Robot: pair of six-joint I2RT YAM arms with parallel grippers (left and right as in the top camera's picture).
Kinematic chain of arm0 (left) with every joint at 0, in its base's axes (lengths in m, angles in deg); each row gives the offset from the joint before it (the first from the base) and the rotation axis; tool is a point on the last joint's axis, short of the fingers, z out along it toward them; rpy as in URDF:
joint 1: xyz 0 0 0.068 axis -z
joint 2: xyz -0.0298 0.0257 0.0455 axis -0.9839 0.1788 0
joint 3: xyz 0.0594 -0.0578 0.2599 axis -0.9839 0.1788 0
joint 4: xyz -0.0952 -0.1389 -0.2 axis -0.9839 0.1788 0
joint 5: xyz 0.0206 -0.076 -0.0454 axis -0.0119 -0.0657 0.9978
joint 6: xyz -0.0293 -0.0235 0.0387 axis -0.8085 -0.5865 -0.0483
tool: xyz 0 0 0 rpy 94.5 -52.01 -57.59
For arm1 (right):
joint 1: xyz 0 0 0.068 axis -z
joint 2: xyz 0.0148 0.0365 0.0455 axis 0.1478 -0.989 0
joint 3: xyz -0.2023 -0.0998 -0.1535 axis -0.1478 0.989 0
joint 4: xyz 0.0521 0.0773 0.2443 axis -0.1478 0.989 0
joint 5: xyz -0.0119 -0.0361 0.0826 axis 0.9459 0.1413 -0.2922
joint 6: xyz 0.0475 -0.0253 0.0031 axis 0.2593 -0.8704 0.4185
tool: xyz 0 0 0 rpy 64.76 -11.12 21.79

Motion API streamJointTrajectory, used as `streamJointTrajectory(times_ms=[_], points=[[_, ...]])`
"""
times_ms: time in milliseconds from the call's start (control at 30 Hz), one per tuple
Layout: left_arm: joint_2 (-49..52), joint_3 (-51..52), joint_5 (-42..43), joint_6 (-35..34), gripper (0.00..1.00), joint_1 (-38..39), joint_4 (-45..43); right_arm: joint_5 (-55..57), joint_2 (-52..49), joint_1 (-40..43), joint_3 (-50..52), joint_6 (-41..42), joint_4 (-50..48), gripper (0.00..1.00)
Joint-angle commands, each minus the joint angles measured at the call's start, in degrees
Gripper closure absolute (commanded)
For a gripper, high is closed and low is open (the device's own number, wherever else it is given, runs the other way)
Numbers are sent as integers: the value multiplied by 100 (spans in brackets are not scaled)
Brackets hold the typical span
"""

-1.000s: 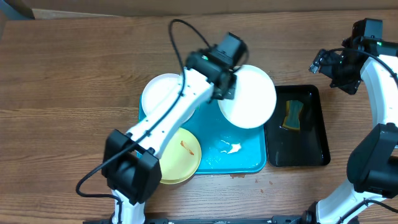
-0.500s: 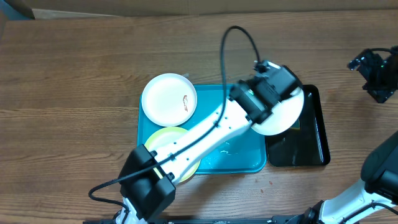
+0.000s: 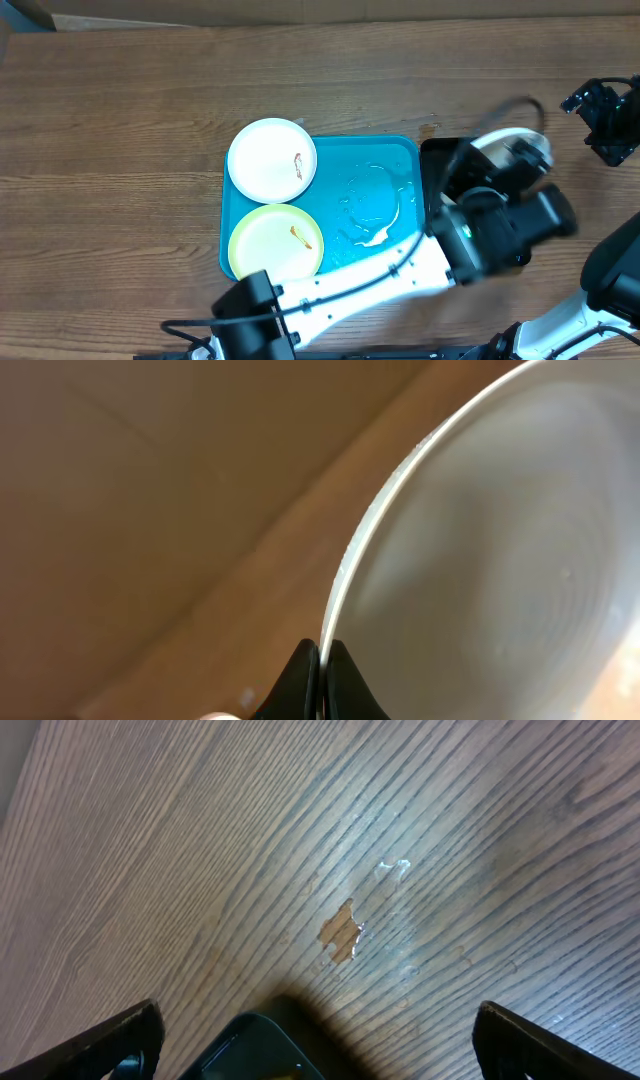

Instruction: Clean dirty plates on tray and stack at the side

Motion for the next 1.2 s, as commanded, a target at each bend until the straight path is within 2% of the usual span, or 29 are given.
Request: streamJointTrajectory(times_ms=[0, 200, 333, 467, 600, 700, 833, 900, 967, 1167], points=[[-79, -155, -1130, 1086, 96, 251, -282, -24, 131, 7, -81, 42, -37, 0], [-79, -155, -1965, 2026, 96, 560, -1414, -24, 131, 7, -81, 44, -37, 0], [-79, -155, -2149, 2385, 96, 612, -2013, -24, 131, 7, -81, 44, -37, 0], [-79, -155, -2135, 2065, 96, 575, -2024, -24, 131, 7, -81, 44, -37, 0], [-79, -153, -1810, 986, 96, 415, -1364, -24, 131, 7, -81, 44, -37, 0], [-79, -153, -863, -94, 96, 186, -339, -24, 131, 7, -81, 44, -37, 0], [-79, -153, 994, -1775, 96, -374, 968, -24, 131, 7, -81, 44, -37, 0], [-79, -155, 2041, -2345, 96, -769, 1320, -24, 131, 7, -81, 42, -37, 0], [-79, -155, 3130, -2612, 96, -1259, 1447, -24, 131, 7, -81, 44, -37, 0], [-79, -155, 6832, -2638, 96, -3130, 1432, -24, 131, 7, -81, 42, -37, 0]])
